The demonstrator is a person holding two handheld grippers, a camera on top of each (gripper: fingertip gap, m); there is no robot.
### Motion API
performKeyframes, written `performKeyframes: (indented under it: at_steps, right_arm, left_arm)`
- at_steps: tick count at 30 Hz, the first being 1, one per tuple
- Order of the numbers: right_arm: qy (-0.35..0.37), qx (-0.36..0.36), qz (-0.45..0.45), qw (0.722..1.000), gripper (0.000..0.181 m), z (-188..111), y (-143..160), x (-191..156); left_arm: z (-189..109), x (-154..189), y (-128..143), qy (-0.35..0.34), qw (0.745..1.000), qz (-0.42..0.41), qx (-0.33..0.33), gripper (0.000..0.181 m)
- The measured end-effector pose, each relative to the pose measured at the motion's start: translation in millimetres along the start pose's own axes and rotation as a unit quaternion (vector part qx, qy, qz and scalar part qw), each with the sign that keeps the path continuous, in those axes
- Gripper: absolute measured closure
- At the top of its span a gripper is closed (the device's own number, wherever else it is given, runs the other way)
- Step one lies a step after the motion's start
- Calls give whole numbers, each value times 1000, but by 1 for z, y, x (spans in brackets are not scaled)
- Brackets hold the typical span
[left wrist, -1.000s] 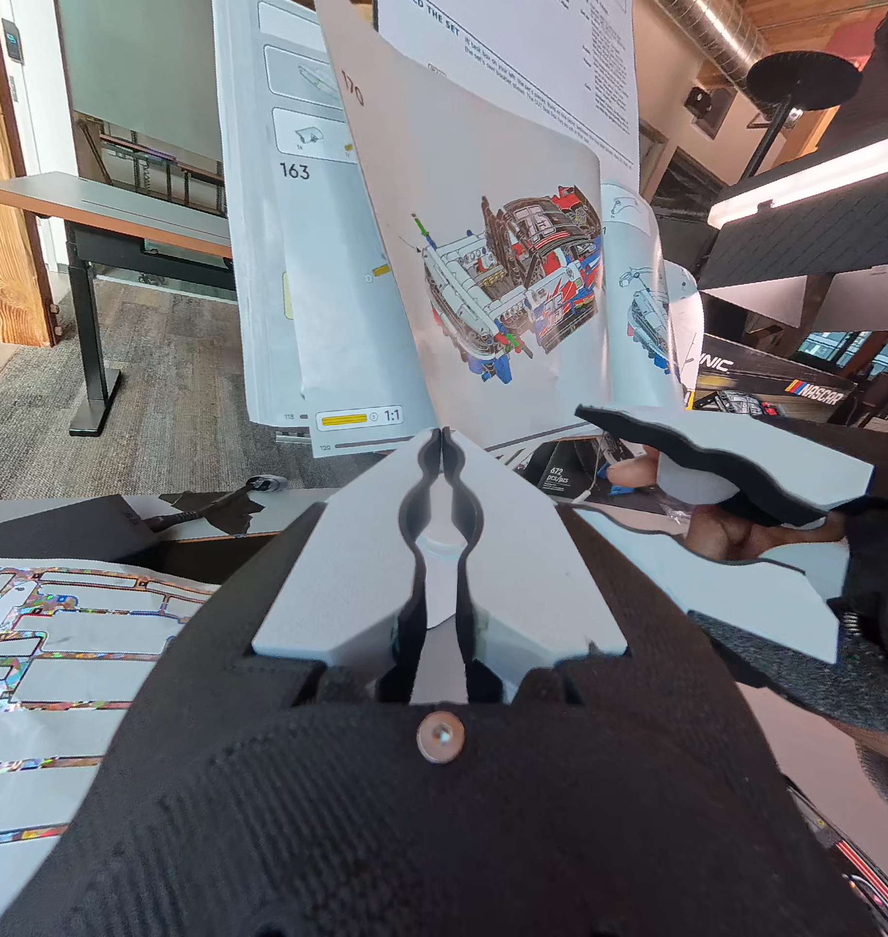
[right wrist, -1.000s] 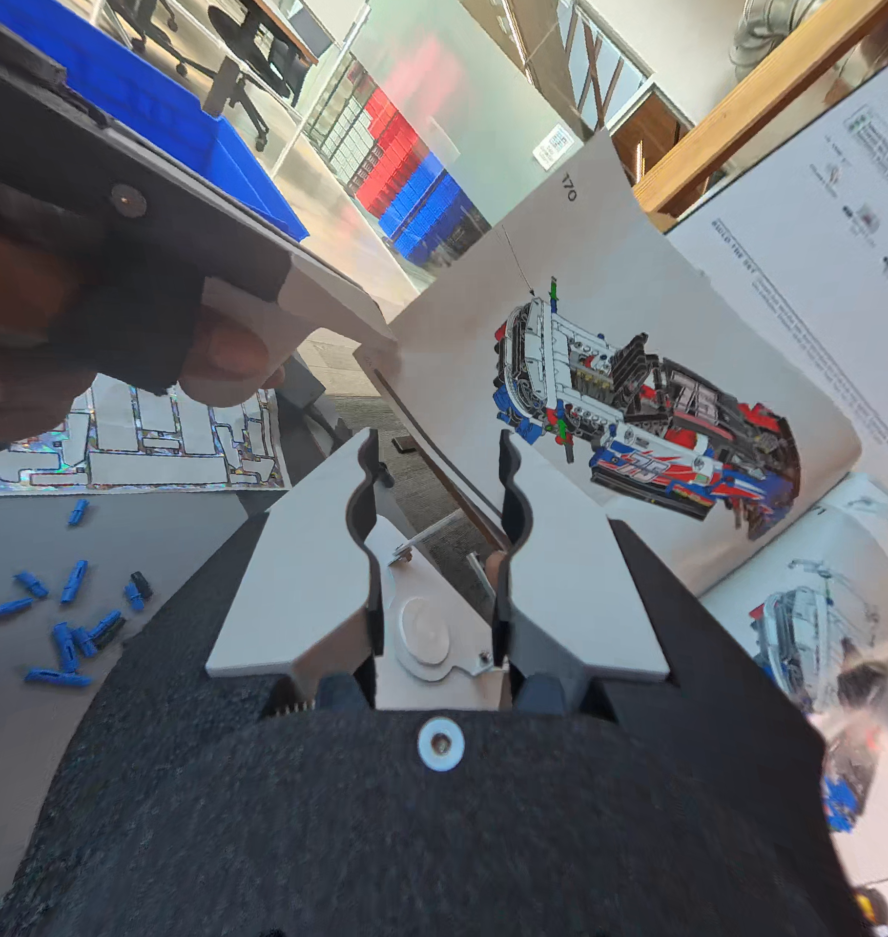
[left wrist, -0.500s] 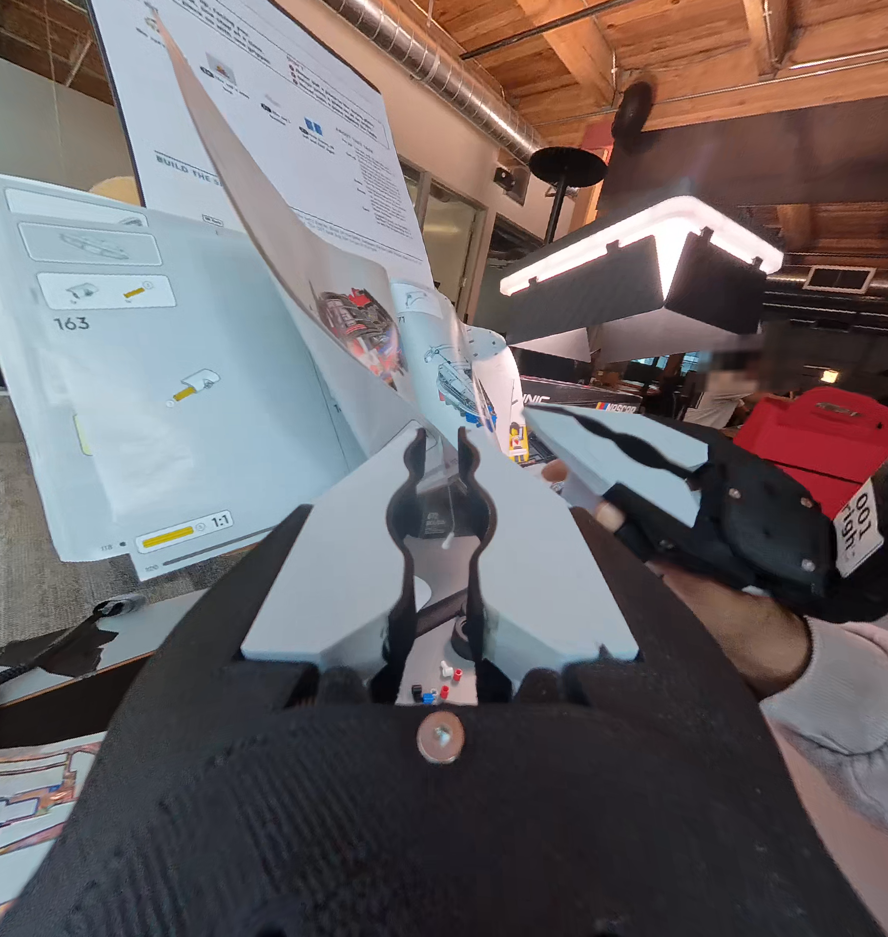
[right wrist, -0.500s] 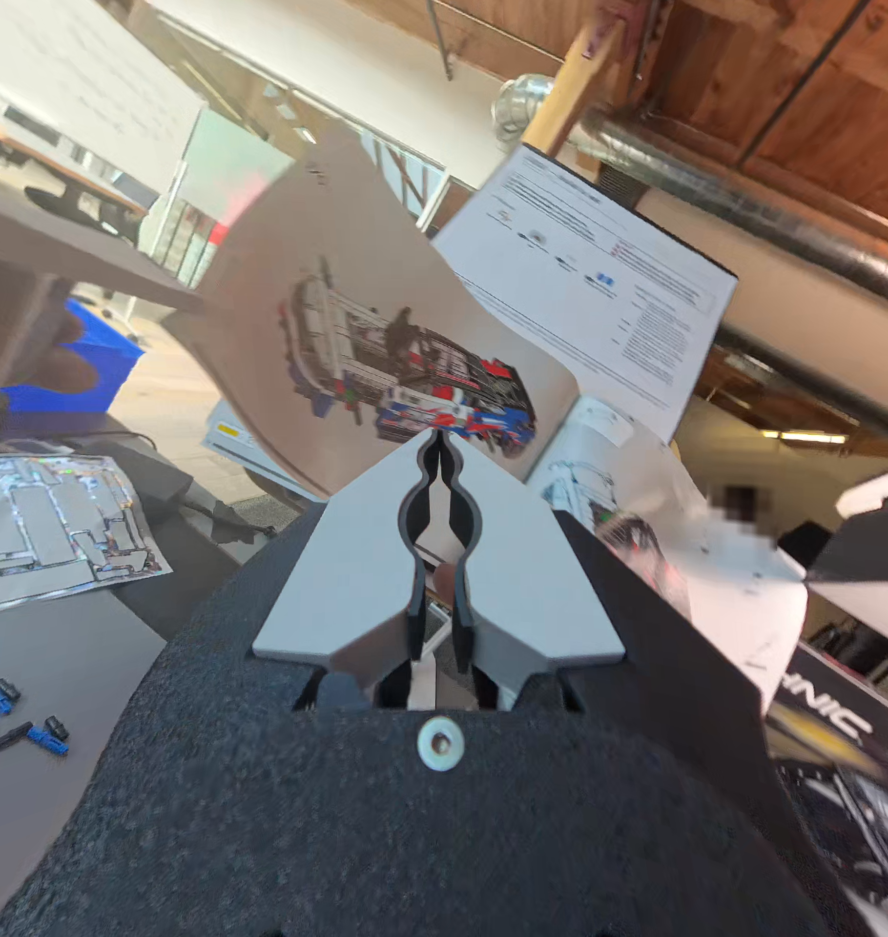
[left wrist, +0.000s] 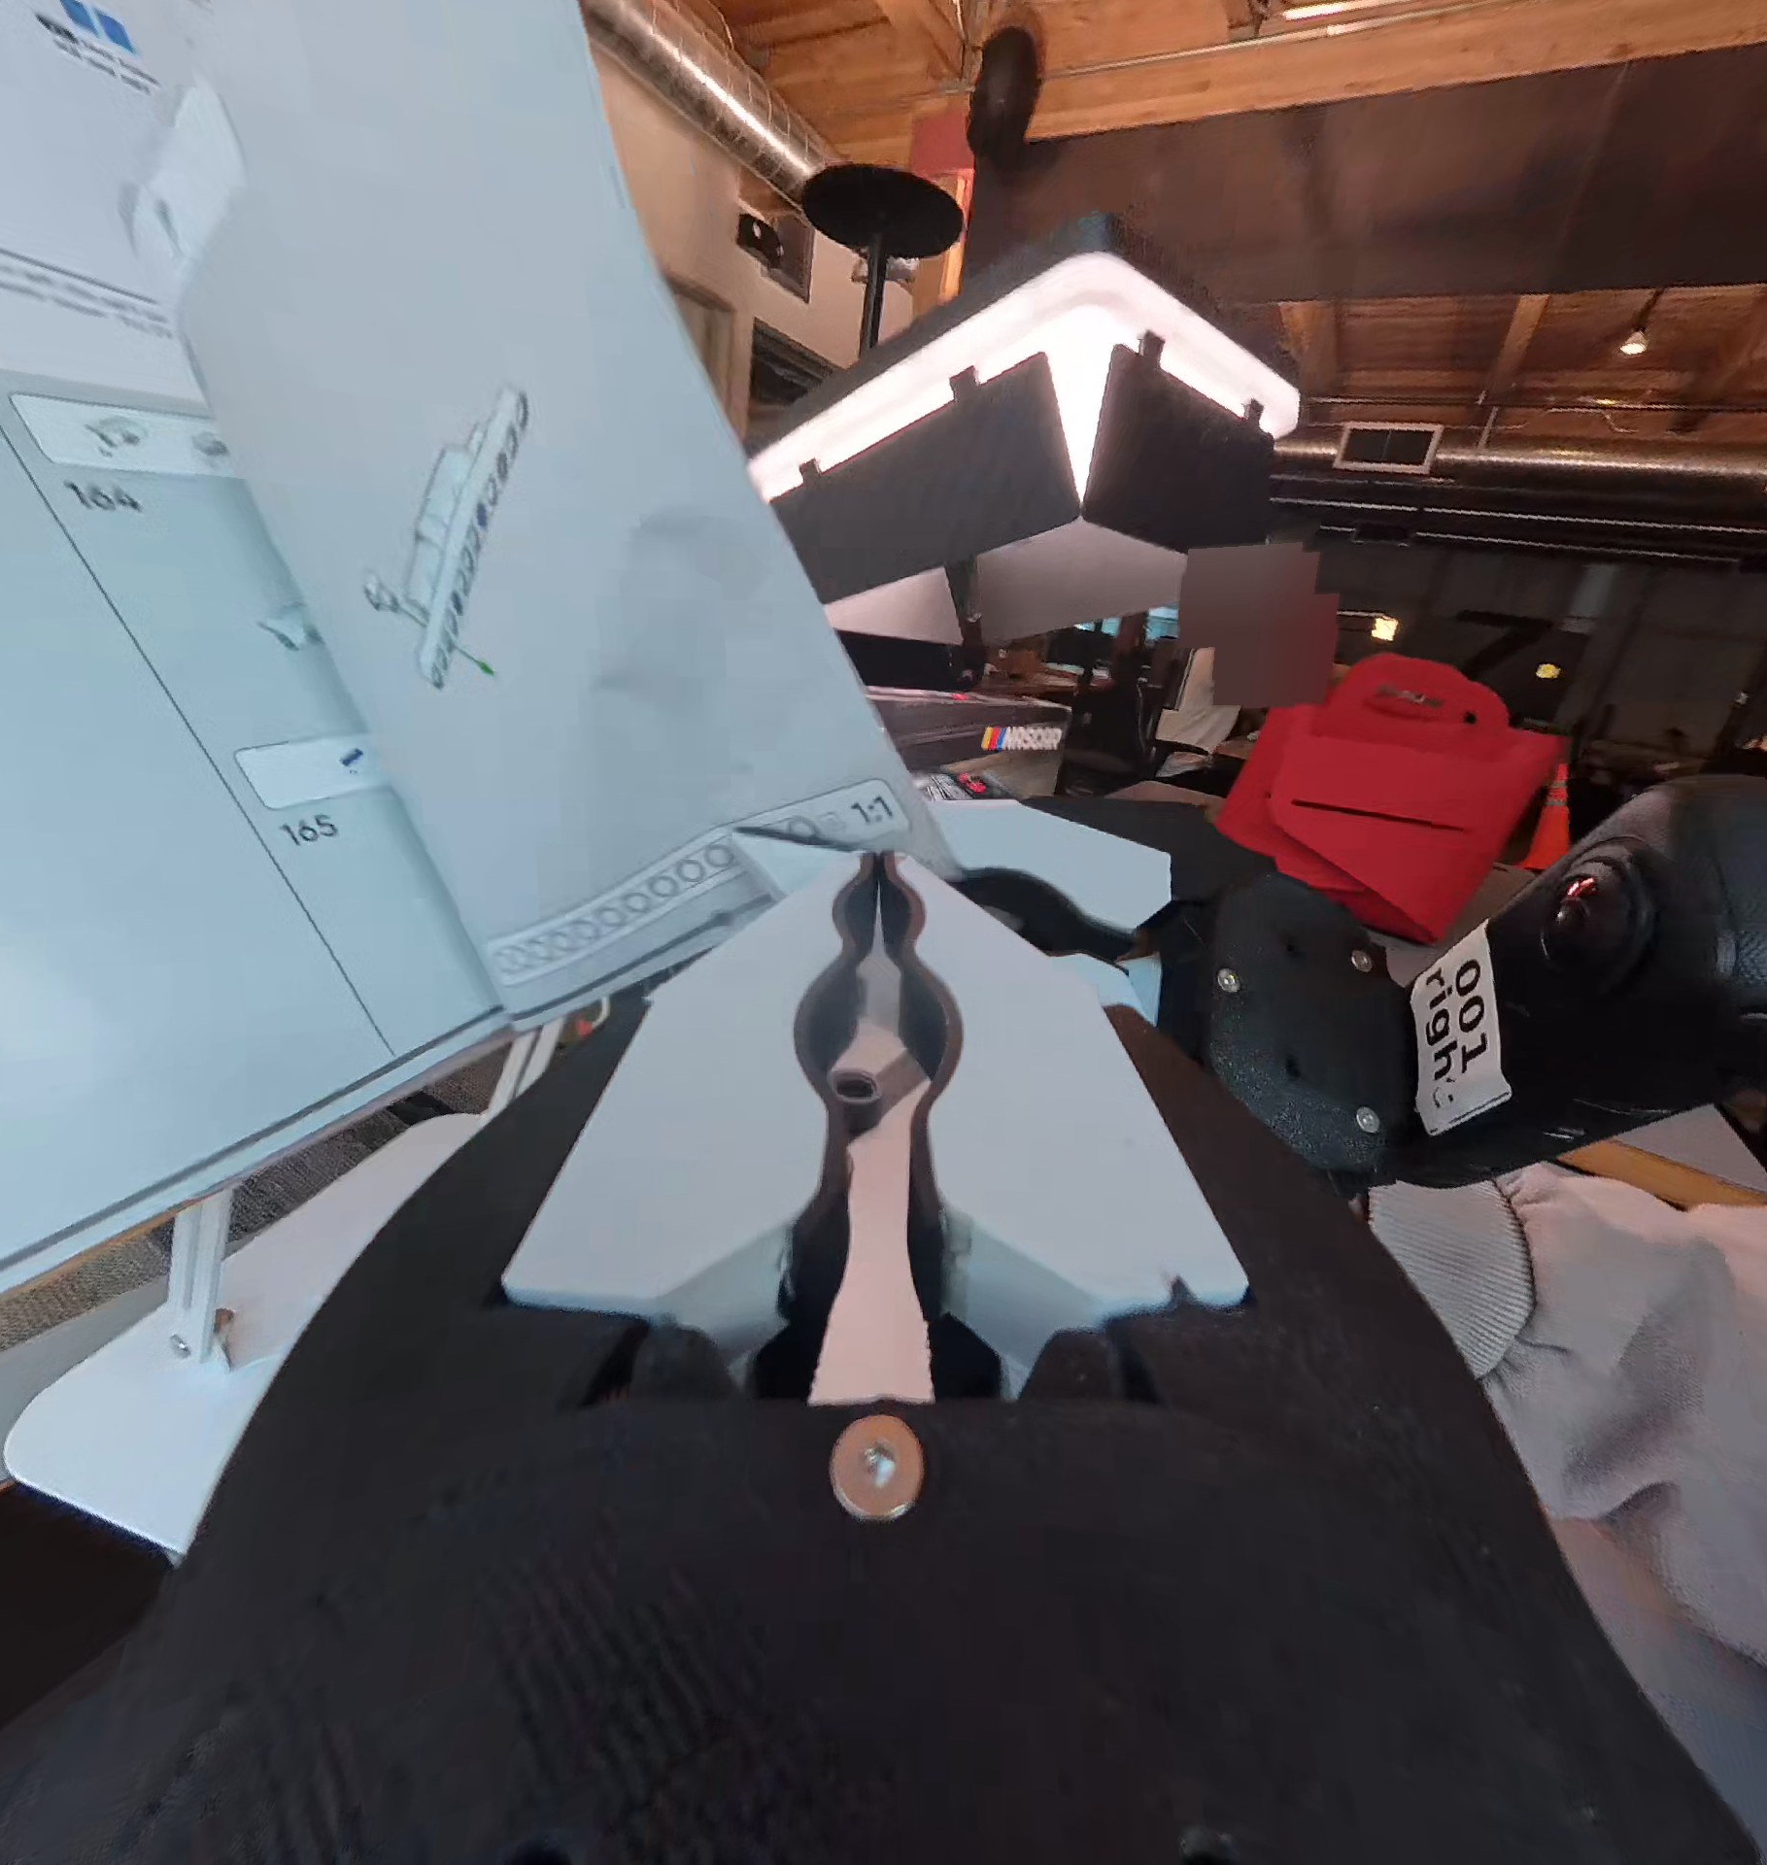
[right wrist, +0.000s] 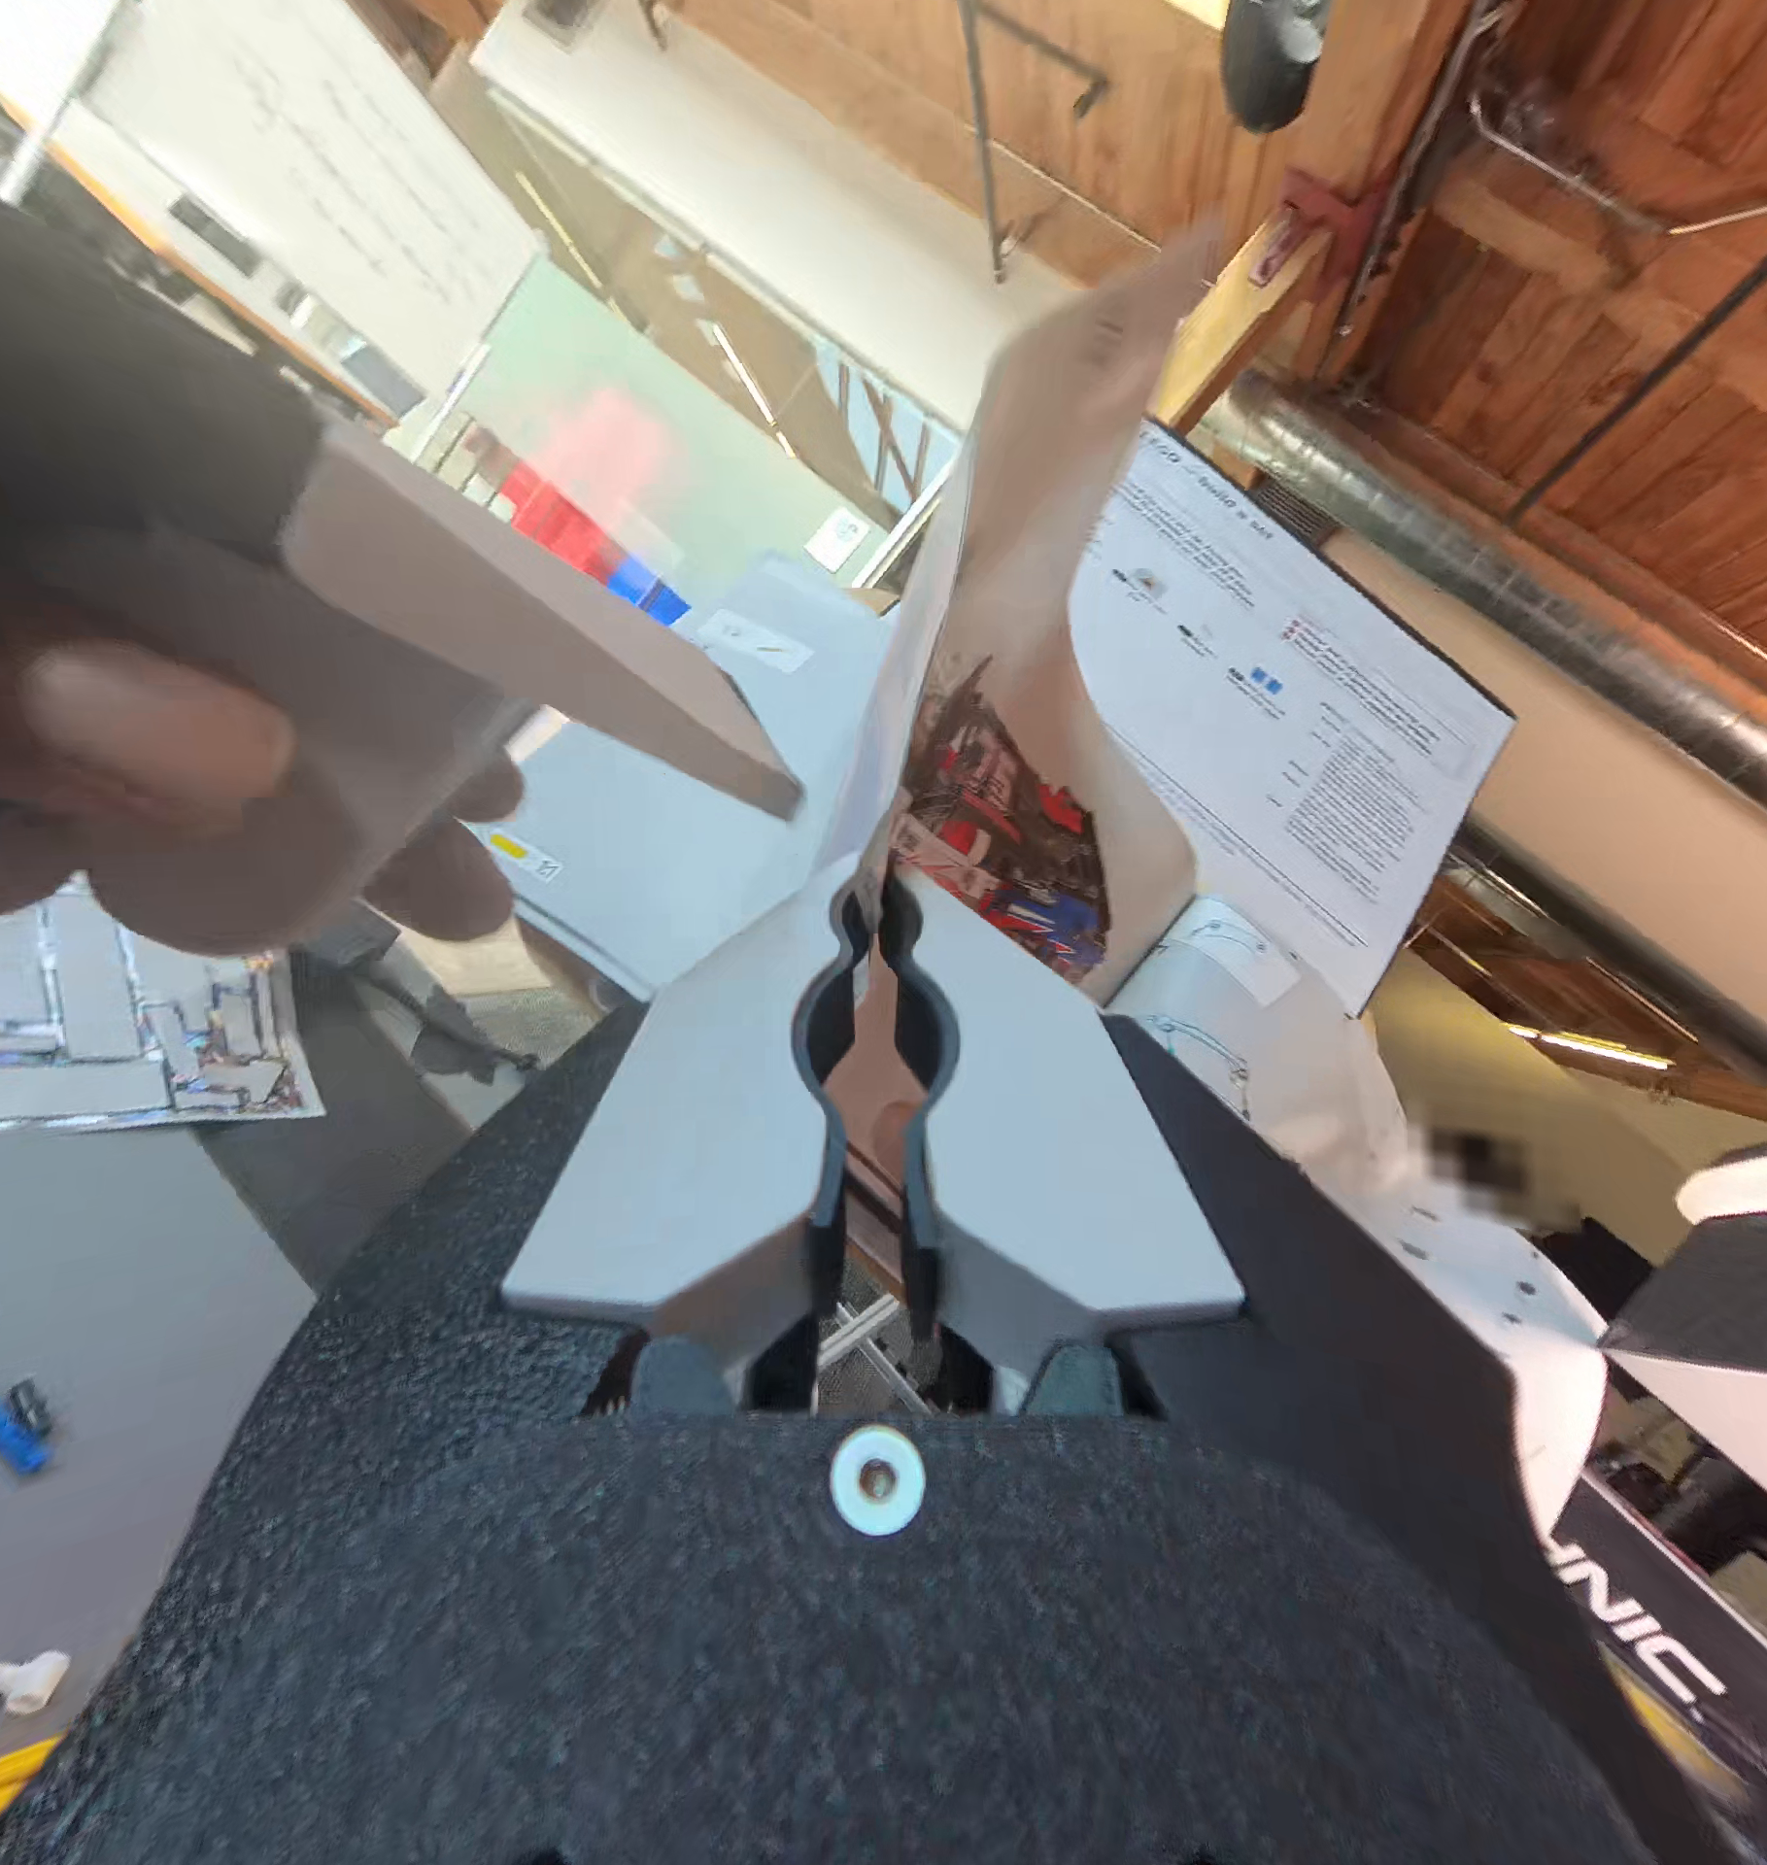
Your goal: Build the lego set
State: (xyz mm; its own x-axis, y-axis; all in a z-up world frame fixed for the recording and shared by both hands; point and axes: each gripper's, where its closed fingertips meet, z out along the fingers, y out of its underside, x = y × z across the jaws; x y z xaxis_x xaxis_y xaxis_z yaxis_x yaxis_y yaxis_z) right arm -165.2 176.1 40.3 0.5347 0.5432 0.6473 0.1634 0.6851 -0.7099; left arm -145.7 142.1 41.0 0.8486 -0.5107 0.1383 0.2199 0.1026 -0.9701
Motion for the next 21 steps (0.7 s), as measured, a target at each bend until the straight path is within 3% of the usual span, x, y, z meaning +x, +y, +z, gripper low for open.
performKeyframes:
  at_steps: [4,8,12,14,17,21]
  right_arm:
    - [68,-3,140,988,181,-19,30,62]
    - [148,-71,294,942,181,-46,112,129]
    - [174,-217,365,888,176,-62,219,153]
    - [176,-280,395,857,152,-74,256,151]
    - [246,-268,374,853,138,-100,257,169]
    - [236,-161,295,912,137,-101,188,156]
  left_arm:
    - [-30,-42,-20,-75,997,11,23,170]
    - [-63,-137,13,-242,969,-10,-53,155]
    - [-68,-185,45,-284,953,-32,-97,129]
    - [-60,-192,58,-281,952,-28,-119,121]
    - [-48,-192,68,-280,949,6,-141,122]
    - [-41,-185,66,-285,950,22,-128,161]
